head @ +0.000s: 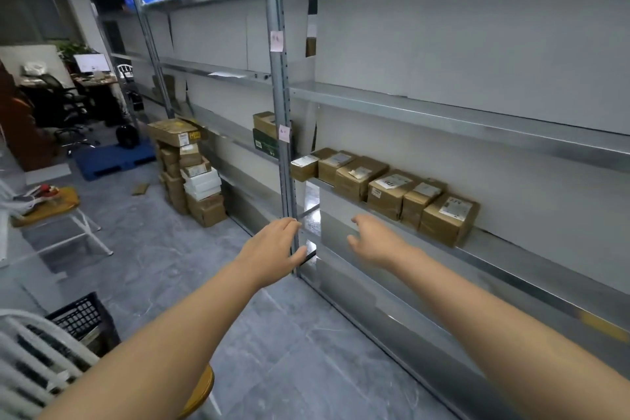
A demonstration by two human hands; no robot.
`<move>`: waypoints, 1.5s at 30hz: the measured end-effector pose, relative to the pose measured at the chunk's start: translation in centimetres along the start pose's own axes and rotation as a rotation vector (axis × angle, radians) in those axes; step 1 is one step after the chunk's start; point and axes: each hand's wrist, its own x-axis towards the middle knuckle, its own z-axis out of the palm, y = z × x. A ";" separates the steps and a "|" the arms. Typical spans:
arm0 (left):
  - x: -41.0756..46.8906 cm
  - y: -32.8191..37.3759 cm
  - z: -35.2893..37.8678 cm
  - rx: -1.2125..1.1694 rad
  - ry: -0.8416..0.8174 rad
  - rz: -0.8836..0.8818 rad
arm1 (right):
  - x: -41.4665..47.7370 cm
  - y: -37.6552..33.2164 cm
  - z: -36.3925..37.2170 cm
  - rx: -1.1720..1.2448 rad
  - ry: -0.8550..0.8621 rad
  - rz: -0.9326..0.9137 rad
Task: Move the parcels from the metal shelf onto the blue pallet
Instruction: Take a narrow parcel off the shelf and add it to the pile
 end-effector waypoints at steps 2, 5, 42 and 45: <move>1.4 -1.4 0.2 -0.003 0.002 -0.003 | 2.3 -0.9 0.5 0.031 0.025 -0.002; 4.8 -3.7 0.3 0.015 0.017 -0.003 | 6.0 -1.5 1.1 0.028 0.042 -0.016; 58.5 -35.4 17.2 0.090 -0.169 0.129 | 62.9 1.2 7.8 0.154 -0.077 0.275; 62.2 -37.9 18.9 0.044 -0.238 0.165 | 66.9 0.6 9.6 0.344 -0.056 0.412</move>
